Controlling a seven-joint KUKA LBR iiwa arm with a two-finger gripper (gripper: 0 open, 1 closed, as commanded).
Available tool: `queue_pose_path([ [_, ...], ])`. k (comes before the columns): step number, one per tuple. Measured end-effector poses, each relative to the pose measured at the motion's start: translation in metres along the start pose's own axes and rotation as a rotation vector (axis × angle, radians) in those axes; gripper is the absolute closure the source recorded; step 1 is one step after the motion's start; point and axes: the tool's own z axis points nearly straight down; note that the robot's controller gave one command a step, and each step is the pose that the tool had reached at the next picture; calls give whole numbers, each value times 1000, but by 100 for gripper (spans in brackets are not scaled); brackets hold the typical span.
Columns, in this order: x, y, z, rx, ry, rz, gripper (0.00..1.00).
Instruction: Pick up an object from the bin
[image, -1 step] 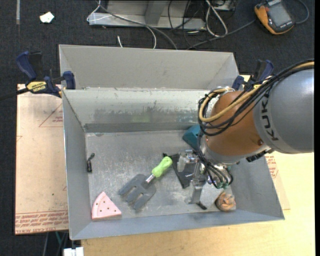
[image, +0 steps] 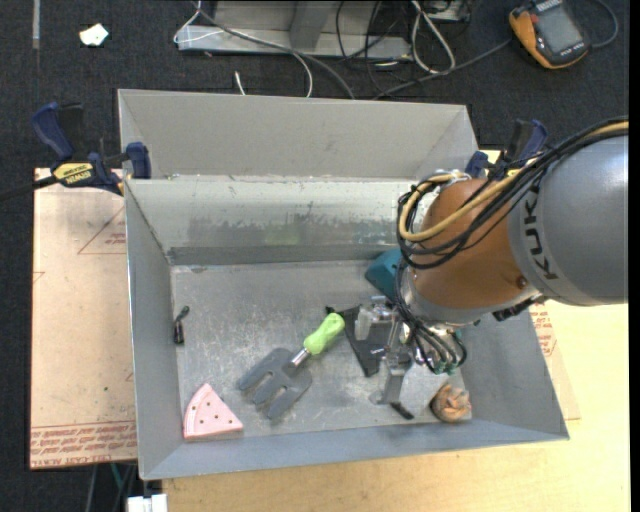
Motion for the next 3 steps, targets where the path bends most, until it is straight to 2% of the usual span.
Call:
queue_pose_path([
  [1, -49, -41, 41, 0, -4, -88, 0],
  [2, -100, -49, 36, -3, -8, -42, 0],
  [3, -103, -54, 42, -2, -15, -38, 0],
])
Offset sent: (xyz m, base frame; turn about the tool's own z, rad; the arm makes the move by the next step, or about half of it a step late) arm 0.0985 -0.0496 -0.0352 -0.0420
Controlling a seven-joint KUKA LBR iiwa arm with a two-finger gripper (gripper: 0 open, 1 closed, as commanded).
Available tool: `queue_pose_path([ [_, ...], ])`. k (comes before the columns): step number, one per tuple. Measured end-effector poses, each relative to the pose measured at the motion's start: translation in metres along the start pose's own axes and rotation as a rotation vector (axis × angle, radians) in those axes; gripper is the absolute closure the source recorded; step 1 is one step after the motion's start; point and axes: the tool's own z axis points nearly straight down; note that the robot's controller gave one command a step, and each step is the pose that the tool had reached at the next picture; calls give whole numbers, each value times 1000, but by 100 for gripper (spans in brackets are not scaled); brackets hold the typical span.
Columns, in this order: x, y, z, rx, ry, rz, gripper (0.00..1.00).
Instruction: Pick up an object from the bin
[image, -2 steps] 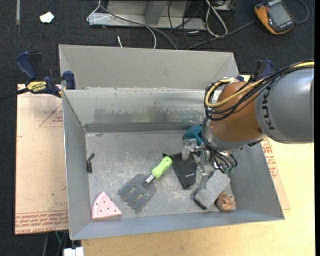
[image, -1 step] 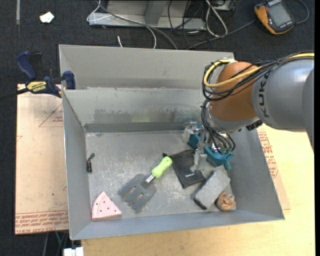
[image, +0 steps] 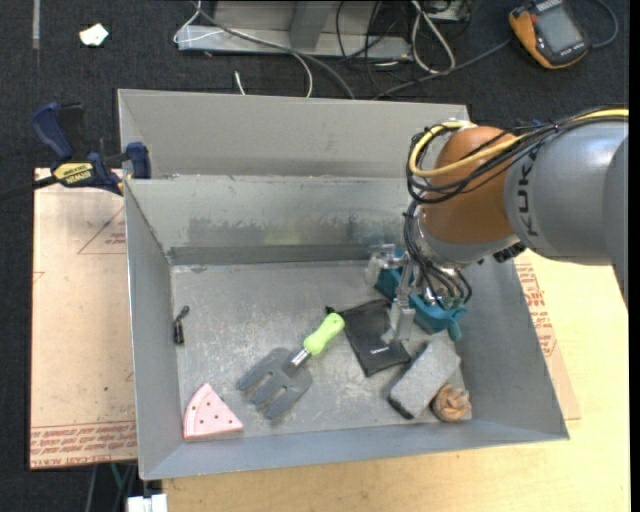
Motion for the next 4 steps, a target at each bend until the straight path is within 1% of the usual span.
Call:
queue_pose_path([
  [1, 10, -12, -70, -1, -4, -328, 100],
  [2, 10, -12, -70, -2, -4, -328, 0],
  [3, 10, -12, -70, -2, -4, -328, 0],
  [4, 23, -11, -37, 0, -8, -476, 0],
])
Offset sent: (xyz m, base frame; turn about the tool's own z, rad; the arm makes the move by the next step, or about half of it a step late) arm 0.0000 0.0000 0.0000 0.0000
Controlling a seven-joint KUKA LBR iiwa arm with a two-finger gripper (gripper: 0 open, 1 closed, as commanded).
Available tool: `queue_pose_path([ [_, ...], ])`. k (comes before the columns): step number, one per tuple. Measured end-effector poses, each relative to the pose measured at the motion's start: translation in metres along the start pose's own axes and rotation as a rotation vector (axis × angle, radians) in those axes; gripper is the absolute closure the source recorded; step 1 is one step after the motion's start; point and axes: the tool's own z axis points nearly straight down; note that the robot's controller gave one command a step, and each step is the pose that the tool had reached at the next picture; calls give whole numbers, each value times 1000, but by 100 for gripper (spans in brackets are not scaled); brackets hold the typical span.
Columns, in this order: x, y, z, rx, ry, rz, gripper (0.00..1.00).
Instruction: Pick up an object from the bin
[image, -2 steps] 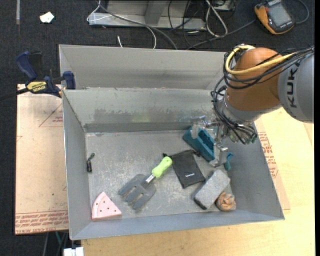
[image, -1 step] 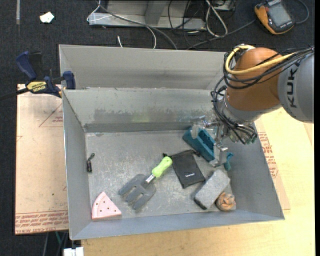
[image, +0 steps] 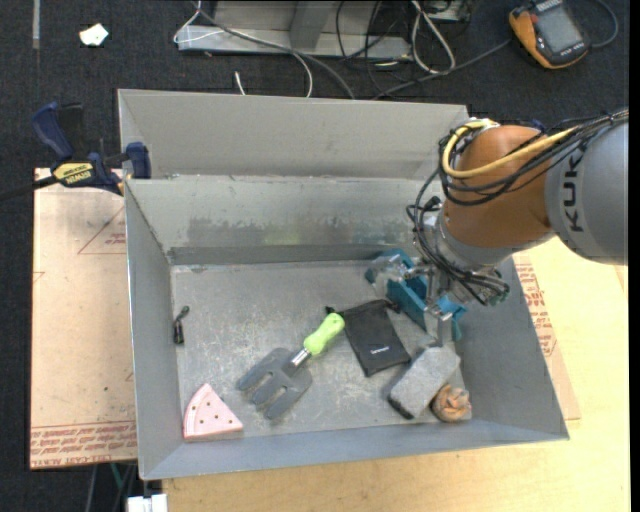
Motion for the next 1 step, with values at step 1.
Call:
queue_pose_path([
  [1, 2, 2, 19, -4, 4, -44, 0],
])
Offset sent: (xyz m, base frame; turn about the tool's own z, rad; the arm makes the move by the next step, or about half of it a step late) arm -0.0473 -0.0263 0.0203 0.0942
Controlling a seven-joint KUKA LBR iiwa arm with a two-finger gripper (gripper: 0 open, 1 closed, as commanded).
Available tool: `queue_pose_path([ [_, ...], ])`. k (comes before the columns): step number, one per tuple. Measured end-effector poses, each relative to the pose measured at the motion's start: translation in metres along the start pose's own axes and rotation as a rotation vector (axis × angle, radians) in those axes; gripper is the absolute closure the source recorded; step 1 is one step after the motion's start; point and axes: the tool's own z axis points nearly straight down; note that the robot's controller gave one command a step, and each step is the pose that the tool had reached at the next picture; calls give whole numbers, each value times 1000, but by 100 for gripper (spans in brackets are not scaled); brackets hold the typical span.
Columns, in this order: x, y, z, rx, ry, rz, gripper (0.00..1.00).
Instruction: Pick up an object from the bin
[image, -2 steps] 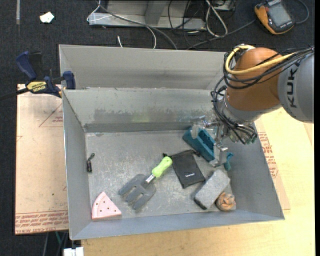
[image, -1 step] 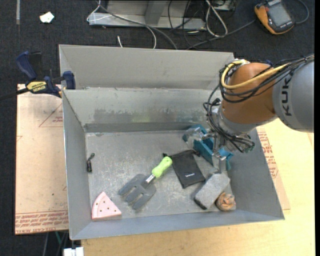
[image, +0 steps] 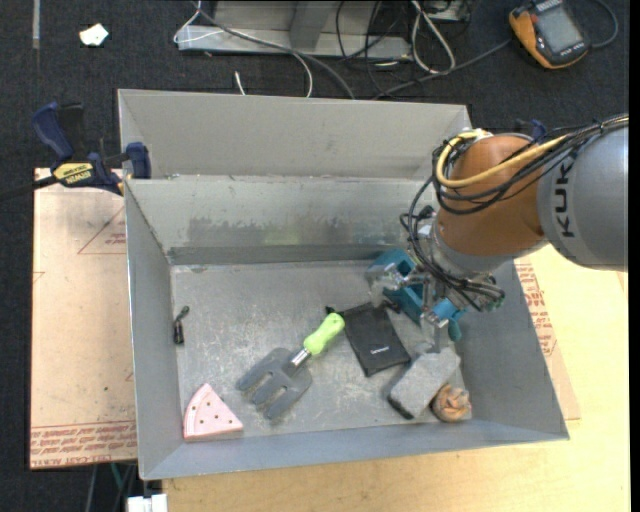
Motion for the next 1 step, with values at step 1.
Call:
queue_pose_path([
  [1, 40, 2, -31, -3, 1, 121, 0],
])
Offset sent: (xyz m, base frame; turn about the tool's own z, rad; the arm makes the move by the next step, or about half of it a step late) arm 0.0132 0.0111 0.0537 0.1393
